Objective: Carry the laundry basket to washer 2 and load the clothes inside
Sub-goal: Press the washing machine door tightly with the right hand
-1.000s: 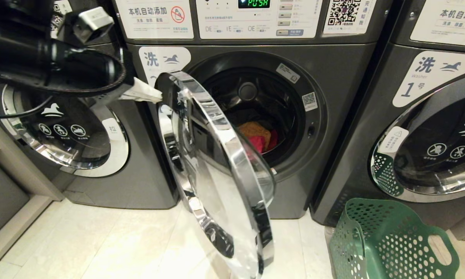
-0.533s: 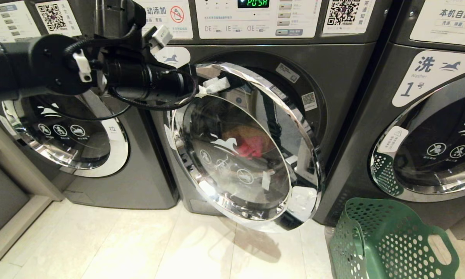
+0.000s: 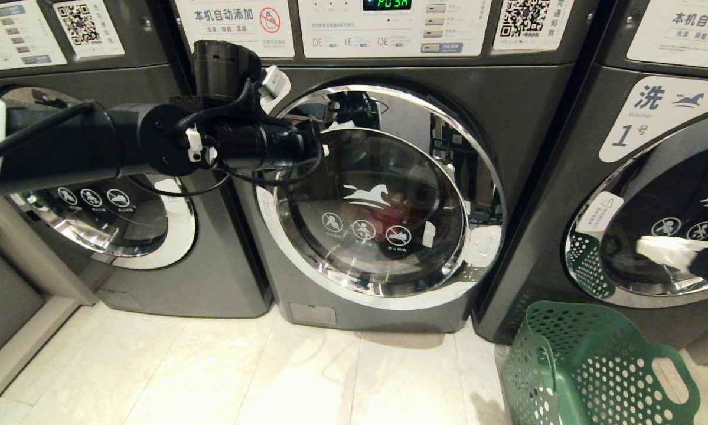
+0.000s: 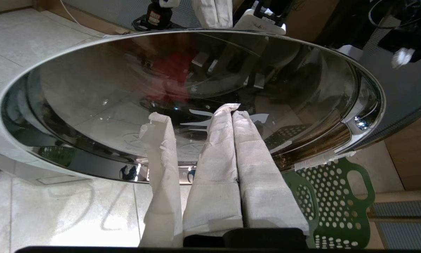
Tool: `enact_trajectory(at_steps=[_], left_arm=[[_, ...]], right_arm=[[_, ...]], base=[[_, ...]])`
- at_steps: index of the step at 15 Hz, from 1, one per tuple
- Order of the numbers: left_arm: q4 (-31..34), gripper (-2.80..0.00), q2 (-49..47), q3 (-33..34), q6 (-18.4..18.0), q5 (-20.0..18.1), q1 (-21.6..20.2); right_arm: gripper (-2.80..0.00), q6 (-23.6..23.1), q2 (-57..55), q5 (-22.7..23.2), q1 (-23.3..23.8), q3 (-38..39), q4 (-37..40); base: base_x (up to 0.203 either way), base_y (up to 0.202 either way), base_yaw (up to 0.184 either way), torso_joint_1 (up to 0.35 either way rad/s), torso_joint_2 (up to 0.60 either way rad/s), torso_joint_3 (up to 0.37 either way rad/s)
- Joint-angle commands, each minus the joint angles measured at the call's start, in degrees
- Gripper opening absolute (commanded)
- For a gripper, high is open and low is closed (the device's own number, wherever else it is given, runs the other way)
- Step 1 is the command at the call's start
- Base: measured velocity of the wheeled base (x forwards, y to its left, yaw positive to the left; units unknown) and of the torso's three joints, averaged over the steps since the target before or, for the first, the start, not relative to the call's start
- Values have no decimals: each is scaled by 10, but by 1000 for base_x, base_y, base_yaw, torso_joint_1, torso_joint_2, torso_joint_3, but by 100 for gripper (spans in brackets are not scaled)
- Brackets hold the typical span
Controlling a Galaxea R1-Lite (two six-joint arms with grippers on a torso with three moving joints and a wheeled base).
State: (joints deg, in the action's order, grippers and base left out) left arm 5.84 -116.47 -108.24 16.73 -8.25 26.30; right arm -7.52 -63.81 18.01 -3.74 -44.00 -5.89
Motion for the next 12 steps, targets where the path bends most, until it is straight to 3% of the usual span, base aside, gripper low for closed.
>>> enact_trajectory(at_steps=[1, 5, 7, 12], left_arm=[[1, -280, 27, 0, 1, 24, 0], [6, -280, 68, 0, 1, 39, 0], [9, -280, 82, 0, 1, 71, 0], [31, -280, 120, 1, 1, 82, 0]], right_arm=[[-280, -1, -216, 16, -32, -26, -83], [-280, -2, -404, 31, -58, -42, -263], [-280, -1, -477, 33, -62, -58, -339], [-280, 2, -590, 14, -64, -147, -446]], base=[[0, 0, 0, 0, 0, 0], [0, 0, 0, 0, 0, 0], [0, 0, 0, 0, 0, 0], [0, 0, 0, 0, 0, 0]])
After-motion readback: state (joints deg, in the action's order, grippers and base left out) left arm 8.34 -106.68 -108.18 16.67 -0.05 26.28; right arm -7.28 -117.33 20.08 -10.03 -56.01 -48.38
